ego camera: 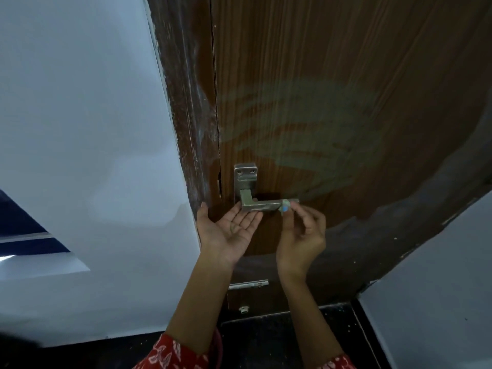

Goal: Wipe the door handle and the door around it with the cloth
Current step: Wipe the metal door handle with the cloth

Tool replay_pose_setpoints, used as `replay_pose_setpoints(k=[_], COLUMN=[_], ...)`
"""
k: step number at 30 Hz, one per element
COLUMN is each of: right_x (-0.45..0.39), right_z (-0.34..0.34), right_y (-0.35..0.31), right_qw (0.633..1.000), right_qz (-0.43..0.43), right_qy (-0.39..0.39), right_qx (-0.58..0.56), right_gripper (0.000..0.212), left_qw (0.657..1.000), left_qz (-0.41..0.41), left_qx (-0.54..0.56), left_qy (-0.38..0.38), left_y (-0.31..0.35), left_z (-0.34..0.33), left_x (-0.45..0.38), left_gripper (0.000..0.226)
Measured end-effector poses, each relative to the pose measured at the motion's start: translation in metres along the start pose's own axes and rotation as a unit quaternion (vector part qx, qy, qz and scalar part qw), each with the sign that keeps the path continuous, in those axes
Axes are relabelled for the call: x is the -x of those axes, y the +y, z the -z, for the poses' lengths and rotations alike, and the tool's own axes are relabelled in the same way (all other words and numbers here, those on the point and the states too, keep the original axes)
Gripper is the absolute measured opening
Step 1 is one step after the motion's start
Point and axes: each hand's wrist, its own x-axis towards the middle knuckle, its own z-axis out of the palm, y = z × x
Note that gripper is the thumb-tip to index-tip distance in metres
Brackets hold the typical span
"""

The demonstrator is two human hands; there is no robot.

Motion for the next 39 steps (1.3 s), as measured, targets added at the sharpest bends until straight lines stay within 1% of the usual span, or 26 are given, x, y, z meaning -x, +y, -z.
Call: replay_pose_setpoints(k=[2,4,5,6,9,11,14,15,16,17,19,20,22,25,26,27,28,31,33,36,37,39], right_x=[0.007,0.012,0.009,0.004,-0.014,-0.014,0.000,0.003,0.001,-0.004,-0.020,-0.025,-0.018,0.009,0.010,0.007,0.001,-0.003,0.005,0.011,0.008,-0.001], right_z=[-0.003,-0.001,0.001,0.005,0.009,0.003,-0.007,-0.004,0.002,0.010,0.021,0.021,0.011,-0.002,-0.001,0.003,0.006,0.008,-0.002,-0.007,-0.002,0.011], right_y=[-0.005,-0.006,-0.005,-0.005,-0.009,-0.015,-0.019,-0.016,-0.013,-0.008,-0.003,-0.002,-0.007,-0.013,-0.012,-0.010,-0.007,-0.006,-0.012,-0.012,-0.009,-0.002], right_qw=[0.996,0.979,0.973,0.973,0.980,0.971,0.938,0.931,0.930,0.938,0.961,0.966,0.963,0.938,0.933,0.934,0.941,0.966,0.964,0.949,0.950,0.968], right_qz=[0.063,0.137,0.155,0.157,0.147,0.174,0.230,0.238,0.236,0.221,0.177,0.166,0.174,0.225,0.236,0.234,0.223,0.175,0.179,0.214,0.210,0.162], right_qy=[-0.061,-0.131,-0.148,-0.146,-0.107,-0.141,-0.233,-0.248,-0.247,-0.227,-0.159,-0.137,-0.145,-0.224,-0.237,-0.236,-0.219,-0.140,-0.142,-0.192,-0.194,-0.150], right_qx=[0.033,0.072,0.082,0.087,0.078,0.084,0.113,0.125,0.136,0.144,0.143,0.139,0.147,0.138,0.133,0.130,0.131,0.129,0.136,0.126,0.124,0.121], right_gripper=[0.022,0.024,0.024,0.024,0.021,0.019,0.019,0.019,0.020,0.020,0.021,0.021,0.022,0.024,0.024,0.024,0.024,0.020,0.020,0.018,0.018,0.017], left_qw=[1.000,1.000,1.000,0.999,0.999,0.999,0.998,0.997,0.997,0.997,0.998,0.998,0.998,0.996,0.995,0.995,0.995,0.996,0.996,0.995,0.996,0.997], left_qz=[-0.008,-0.017,-0.021,-0.025,-0.039,-0.049,-0.058,-0.062,-0.064,-0.064,-0.060,-0.059,-0.054,-0.048,-0.045,-0.041,-0.039,-0.028,-0.026,-0.014,-0.012,-0.007], left_qx=[-0.012,-0.019,-0.019,-0.017,-0.010,-0.015,-0.027,-0.029,-0.031,-0.029,-0.024,-0.023,-0.034,-0.058,-0.066,-0.072,-0.073,-0.071,-0.077,-0.086,-0.085,-0.077], left_qy=[0.003,0.005,0.007,0.011,0.021,0.016,0.017,0.021,0.022,0.021,0.020,0.022,0.029,0.050,0.054,0.055,0.054,0.044,0.042,0.041,0.039,0.029], left_y=[-0.002,-0.003,-0.005,-0.006,-0.013,-0.017,-0.019,-0.019,-0.019,-0.018,-0.017,-0.017,-0.016,-0.014,-0.013,-0.012,-0.011,-0.010,-0.010,-0.010,-0.009,-0.008], left_z=[-0.001,-0.001,-0.001,-0.001,-0.001,0.000,0.005,0.007,0.008,0.008,0.008,0.007,0.004,0.000,0.000,0.000,0.000,0.002,0.002,0.005,0.007,0.009], left_x=[0.001,0.001,0.001,0.001,0.002,0.003,0.005,0.007,0.009,0.011,0.013,0.012,0.010,0.006,0.005,0.005,0.005,0.004,0.003,0.001,0.002,0.003], left_gripper=[0.082,0.082,0.082,0.081,0.079,0.079,0.078,0.078,0.078,0.077,0.077,0.076,0.074,0.071,0.070,0.069,0.068,0.065,0.063,0.061,0.061,0.062])
